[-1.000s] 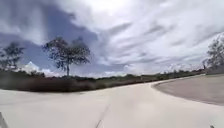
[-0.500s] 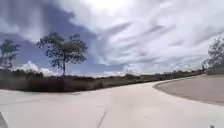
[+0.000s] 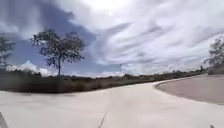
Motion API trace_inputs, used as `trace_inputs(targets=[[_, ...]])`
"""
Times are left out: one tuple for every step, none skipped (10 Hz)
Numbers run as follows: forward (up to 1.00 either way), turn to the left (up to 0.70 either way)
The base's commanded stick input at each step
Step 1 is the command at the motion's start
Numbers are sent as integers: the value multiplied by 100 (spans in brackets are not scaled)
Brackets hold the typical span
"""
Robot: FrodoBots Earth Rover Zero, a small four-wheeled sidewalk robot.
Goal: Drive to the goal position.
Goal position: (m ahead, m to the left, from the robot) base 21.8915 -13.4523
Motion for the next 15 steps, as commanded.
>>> trace_inputs(targets=[[85, 0], [85, 0], [85, 0], [85, 0], [85, 0], [85, 0], [85, 0], [85, 0], [85, 0], [85, 0], [85, 0], [85, 0], [85, 0], [85, 0], [85, 0]])
